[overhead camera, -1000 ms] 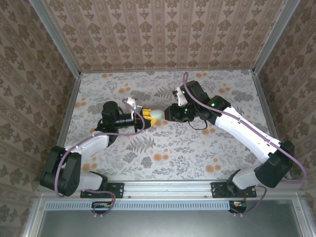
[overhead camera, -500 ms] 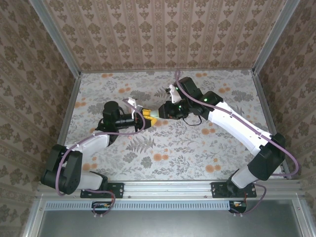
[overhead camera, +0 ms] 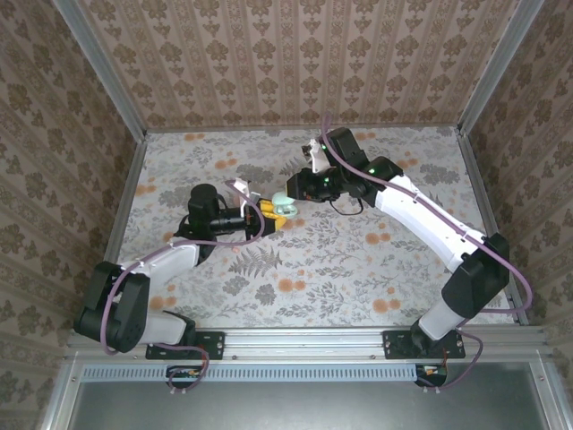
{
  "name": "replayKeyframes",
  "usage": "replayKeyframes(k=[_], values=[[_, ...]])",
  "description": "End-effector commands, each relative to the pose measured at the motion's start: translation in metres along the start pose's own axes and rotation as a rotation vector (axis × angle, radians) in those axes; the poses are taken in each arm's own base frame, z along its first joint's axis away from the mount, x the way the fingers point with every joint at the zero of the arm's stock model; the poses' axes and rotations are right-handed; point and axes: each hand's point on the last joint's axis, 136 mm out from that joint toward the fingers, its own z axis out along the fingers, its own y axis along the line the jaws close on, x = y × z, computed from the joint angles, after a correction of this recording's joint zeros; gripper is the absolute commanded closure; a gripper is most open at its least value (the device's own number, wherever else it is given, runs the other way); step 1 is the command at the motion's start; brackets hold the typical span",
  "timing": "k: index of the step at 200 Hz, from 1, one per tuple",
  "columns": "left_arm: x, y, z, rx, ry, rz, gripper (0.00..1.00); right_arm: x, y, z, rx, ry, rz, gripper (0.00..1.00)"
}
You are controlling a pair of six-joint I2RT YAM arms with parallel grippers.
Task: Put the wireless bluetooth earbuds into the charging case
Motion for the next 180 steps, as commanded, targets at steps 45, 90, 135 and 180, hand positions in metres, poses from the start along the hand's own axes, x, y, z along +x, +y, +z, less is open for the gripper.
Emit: replayKeyframes(k=[45,90,135,180], values=[[-0.019,-0.005,-0.001,0.027,-0.033,0.056,1.00,-0.004,0.007,-0.012,-0.021,-0.009,0.001,0.69],[-0.022,-0.002,-0.003,0.016,-0.043,0.045,1.00,-0.001,0.010,-0.021,-0.026,-0.018,-0.002,0.69],[-0.023,-0.001,-0.003,0.011,-0.046,0.039,1.00,0.000,0.013,-0.028,-0.033,-0.031,-0.002,0.69],[-0.024,0.001,-0.004,0.005,-0.049,0.031,1.00,0.000,0.002,-0.033,0.005,-0.030,-0.019,0.68]])
